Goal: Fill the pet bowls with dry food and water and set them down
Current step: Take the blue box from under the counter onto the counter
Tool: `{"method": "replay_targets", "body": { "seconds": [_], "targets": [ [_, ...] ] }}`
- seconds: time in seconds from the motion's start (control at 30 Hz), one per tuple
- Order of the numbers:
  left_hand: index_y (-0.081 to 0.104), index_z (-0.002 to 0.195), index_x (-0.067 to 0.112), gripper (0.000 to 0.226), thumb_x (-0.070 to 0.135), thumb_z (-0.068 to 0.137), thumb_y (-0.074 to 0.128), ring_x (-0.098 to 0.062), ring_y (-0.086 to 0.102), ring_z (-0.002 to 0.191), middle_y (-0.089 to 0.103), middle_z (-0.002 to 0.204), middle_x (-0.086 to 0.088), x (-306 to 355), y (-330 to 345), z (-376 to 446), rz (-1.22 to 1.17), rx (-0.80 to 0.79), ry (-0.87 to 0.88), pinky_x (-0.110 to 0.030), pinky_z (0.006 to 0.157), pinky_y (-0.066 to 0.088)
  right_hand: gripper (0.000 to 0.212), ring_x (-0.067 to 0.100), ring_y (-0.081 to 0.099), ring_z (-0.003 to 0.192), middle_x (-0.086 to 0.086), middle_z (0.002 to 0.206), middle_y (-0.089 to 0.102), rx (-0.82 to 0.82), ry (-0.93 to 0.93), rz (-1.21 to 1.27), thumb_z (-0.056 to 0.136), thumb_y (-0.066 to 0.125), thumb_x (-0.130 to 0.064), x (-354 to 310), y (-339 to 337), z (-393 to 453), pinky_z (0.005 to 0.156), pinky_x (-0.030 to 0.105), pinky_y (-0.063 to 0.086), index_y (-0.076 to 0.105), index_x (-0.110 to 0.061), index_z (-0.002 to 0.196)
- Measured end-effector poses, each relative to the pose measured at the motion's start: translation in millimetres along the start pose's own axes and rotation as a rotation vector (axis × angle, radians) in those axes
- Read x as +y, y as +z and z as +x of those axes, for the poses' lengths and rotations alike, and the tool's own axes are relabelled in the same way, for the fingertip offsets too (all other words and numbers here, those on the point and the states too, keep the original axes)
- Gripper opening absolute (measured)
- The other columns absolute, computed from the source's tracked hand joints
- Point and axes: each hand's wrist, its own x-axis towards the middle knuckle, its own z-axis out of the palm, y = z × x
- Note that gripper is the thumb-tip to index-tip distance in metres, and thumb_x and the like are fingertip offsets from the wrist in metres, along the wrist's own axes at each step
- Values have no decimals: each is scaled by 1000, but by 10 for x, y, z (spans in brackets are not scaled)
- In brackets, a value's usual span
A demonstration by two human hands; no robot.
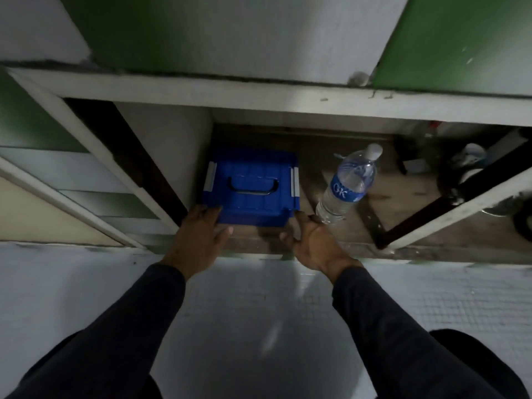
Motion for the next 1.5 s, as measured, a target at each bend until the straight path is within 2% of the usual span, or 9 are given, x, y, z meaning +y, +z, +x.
{"method": "replay_targets", "body": {
  "seconds": [0.13,0.27,0.43,0.57,0.7,0.83,1.0,1.17,1.5],
  "targets": [
    [35,158,16,67,49,102,52,-37,37,143,33,158,-21,-42,41,250,11,25,-7,-42,116,33,76,34,42,141,15,159,32,39,24,76,98,54,-55,53,-2,277,116,40,37,21,-28,160],
    [27,161,27,70,53,101,52,-34,28,149,24,164,-14,-116,80,532,-57,1,-89,-46,121,31,73,34,45,137,14,157,33,82,23,108,97,52,-59,60,-10,536,114,46,42,22,-35,160],
    [23,162,30,72,58,100,48,-34,23,151,24,166,-11,-185,180,840,-80,30,-101,-48,122,25,68,34,50,130,14,151,38,147,49,128,98,48,-60,81,28,882,110,46,45,23,-40,158],
    [22,162,30,74,59,100,48,-36,29,149,25,166,-14,-223,255,1094,-83,43,-122,-49,121,31,70,32,55,122,12,146,43,151,43,203,94,50,-65,121,102,1134,106,48,48,24,-46,156],
    [23,162,30,73,61,100,45,-39,30,149,27,165,-16,-266,316,1289,-65,78,-129,-52,119,32,71,31,53,122,10,146,39,164,62,236,94,50,-66,131,143,1323,106,48,49,22,-46,156],
    [25,162,29,69,58,102,44,-37,32,147,31,165,-13,-276,336,1452,-60,132,-108,-47,119,32,73,34,49,125,13,147,32,174,66,190,94,46,-68,132,117,1436,107,49,47,16,-47,157],
    [20,163,33,68,59,103,40,-38,26,150,27,167,-8,-286,370,1592,-28,125,-115,-51,122,27,72,39,45,130,14,150,24,178,62,151,96,41,-69,91,86,1563,111,49,42,10,-48,158],
    [23,161,40,68,61,100,45,-42,40,137,31,157,-24,-320,439,1620,-38,172,-154,-50,113,40,70,40,46,130,14,149,23,176,67,146,97,41,-67,124,197,1627,110,48,43,8,-51,157],
    [16,161,46,69,61,100,46,-39,27,149,22,167,-14,-331,414,1674,-94,120,-184,-50,120,31,69,40,49,124,18,147,26,183,79,156,98,42,-64,136,218,1665,107,47,46,8,-51,157]
  ]
}}
